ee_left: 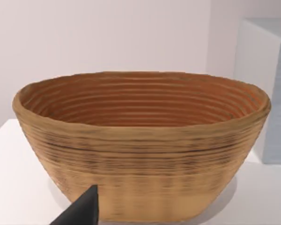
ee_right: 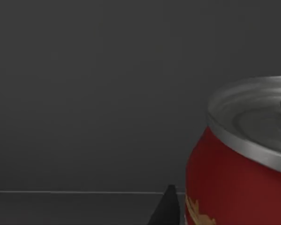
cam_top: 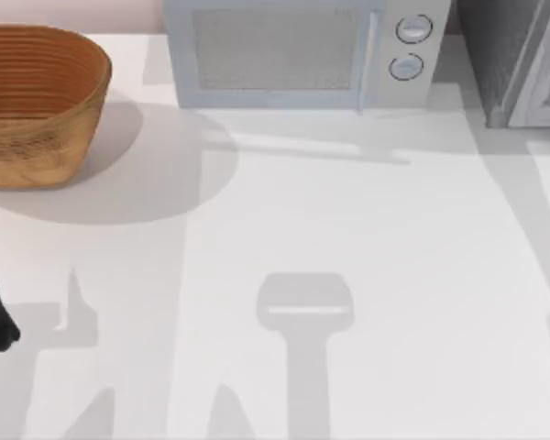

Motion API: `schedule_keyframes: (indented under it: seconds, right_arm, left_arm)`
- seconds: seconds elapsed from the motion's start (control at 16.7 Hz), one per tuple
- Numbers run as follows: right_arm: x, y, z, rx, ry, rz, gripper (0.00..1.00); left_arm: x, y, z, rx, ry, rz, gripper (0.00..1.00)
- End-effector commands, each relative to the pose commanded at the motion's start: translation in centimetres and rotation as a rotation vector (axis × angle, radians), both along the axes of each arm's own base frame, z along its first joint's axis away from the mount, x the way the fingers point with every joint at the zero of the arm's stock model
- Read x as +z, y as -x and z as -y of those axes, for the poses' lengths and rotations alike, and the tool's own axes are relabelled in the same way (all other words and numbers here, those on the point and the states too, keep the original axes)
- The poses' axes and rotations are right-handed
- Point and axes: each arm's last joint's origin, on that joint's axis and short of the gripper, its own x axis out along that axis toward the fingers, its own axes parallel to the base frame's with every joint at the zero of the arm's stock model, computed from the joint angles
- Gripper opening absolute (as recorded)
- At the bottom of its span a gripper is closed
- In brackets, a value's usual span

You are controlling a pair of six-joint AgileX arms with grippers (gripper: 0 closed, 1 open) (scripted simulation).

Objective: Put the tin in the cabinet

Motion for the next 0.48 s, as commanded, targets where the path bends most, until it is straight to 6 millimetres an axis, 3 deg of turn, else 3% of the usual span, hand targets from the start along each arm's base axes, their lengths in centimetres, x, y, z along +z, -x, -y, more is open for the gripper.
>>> schedule_keyframes:
  seconds: [0.48]
  right_arm:
    - [0.8, -3.4, 0.5, -0.022, 0.007, 0.014, 0.00]
  left_arm:
    - [0.0, 0.0, 0.0, 0.000, 0.000, 0.000, 1.00]
